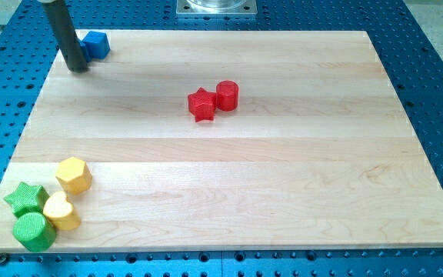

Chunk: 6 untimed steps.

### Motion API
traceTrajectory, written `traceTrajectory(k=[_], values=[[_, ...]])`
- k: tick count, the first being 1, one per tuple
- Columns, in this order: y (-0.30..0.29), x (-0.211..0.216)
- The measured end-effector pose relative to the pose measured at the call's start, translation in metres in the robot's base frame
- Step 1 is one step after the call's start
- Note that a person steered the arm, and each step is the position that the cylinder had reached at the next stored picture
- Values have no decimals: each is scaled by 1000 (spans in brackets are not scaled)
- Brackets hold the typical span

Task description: Put both the blue blocks at the top left corner of the board

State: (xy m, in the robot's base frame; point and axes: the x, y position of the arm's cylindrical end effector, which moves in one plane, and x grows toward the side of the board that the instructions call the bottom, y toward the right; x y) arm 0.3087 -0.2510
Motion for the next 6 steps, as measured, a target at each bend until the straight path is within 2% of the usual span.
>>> traceTrajectory(k=[1, 6], values=[[10, 14], [11, 22]])
